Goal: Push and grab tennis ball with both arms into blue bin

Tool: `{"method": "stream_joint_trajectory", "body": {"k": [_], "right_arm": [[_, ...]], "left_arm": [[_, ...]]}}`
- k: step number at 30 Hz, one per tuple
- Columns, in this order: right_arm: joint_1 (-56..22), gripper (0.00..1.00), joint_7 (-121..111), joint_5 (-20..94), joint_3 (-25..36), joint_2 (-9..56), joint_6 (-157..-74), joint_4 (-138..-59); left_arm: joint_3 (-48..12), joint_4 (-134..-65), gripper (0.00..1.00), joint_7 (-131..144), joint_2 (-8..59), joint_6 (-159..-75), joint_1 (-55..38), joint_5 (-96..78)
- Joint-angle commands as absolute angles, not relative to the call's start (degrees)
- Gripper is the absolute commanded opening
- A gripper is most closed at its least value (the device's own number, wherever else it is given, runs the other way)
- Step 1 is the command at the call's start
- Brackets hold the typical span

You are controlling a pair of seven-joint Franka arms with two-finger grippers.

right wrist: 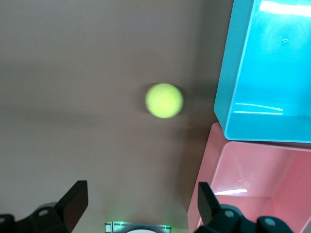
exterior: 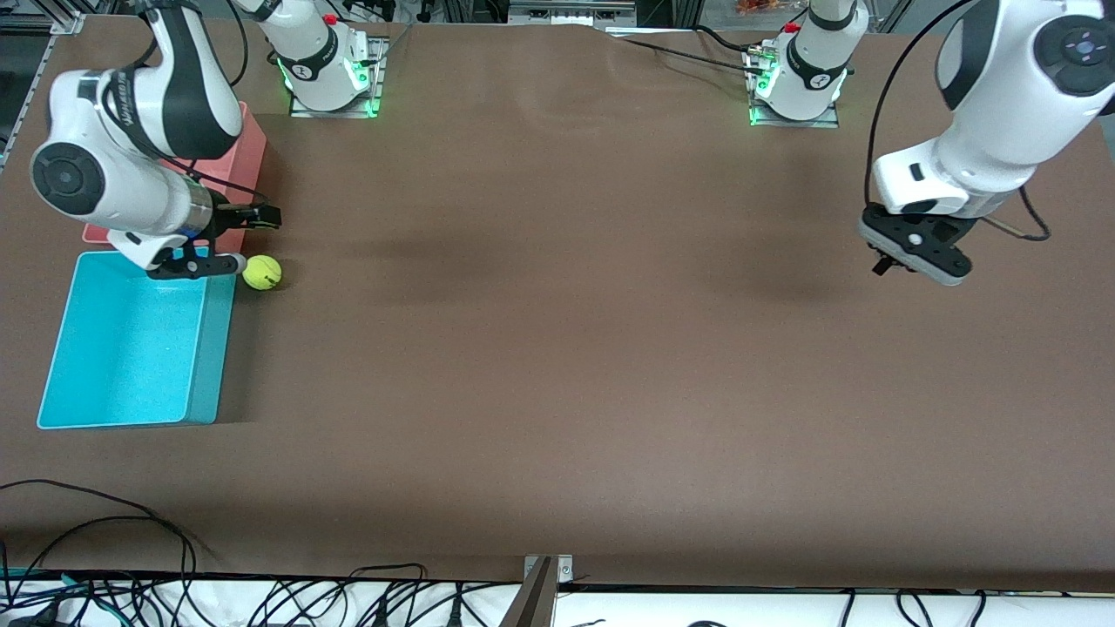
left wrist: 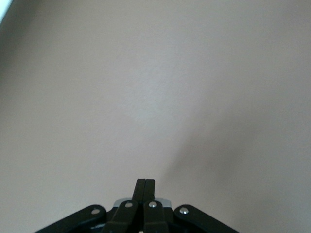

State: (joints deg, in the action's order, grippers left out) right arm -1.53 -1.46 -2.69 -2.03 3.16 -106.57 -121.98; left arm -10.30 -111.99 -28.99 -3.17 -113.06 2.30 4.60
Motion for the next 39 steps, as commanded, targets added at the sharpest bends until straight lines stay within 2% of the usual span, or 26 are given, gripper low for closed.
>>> {"method": "stream_joint_trajectory", "body": {"k": [1,5,6,7,12,13,14,21,30,36,39], "right_arm": [[-1.58,1.00,-1.32,-5.00,-2.20,2.81,-112.40,-126.56],[-1.49,1.00,-1.32,-9.66,-2.20,3.69,-117.58,-129.02],[-1.58,1.00,-1.32,-10.19,-2.20,4.13,-118.47,-129.37],[-1.50,1.00,-1.32,-10.54,-2.20,4.57,-119.09,-129.64],[-1.49,1.00,-1.32,-11.33,-2.11,6.67,-122.33,-129.81],[-1.49,1.00,-1.32,-11.95,-1.94,7.72,-123.65,-129.81],[-1.41,1.00,-1.41,-12.82,-1.85,8.95,-125.05,-129.81],[-0.97,1.00,-1.23,-14.06,-1.49,12.48,-129.11,-129.81],[0.09,1.00,-1.23,-14.06,-1.41,16.69,-134.73,-129.81],[0.18,1.00,-0.53,-13.54,-1.41,18.98,-136.93,-129.81],[0.18,0.92,-0.35,-13.54,-1.49,19.34,-136.32,-129.90]], "left_arm": [[-8.35,-107.85,0.00,-26.11,-3.51,-107.24,1.93,3.78],[-7.30,-104.51,0.04,-21.90,-3.69,-102.40,1.58,2.73],[-7.29,-103.81,0.06,-20.93,-3.69,-101.35,1.58,2.64],[-7.29,-103.02,0.14,-19.87,-3.69,-100.29,1.58,2.55],[-6.86,-101.60,0.54,-18.54,-3.69,-98.00,1.49,1.94],[-6.68,-101.51,0.73,-18.63,-3.78,-98.00,1.58,1.24],[-6.16,-101.51,1.00,-18.63,-3.78,-98.00,1.58,0.36],[-4.31,-101.16,1.00,-18.37,-4.48,-97.73,1.41,-2.99],[-3.60,-96.07,1.00,-7.83,-4.48,-92.38,-0.70,-2.55],[-2.03,-95.62,1.00,-5.37,-4.40,-92.20,-2.72,-2.37],[0.43,-95.54,1.00,-3.43,-4.31,-92.20,-5.36,-2.29]]}}
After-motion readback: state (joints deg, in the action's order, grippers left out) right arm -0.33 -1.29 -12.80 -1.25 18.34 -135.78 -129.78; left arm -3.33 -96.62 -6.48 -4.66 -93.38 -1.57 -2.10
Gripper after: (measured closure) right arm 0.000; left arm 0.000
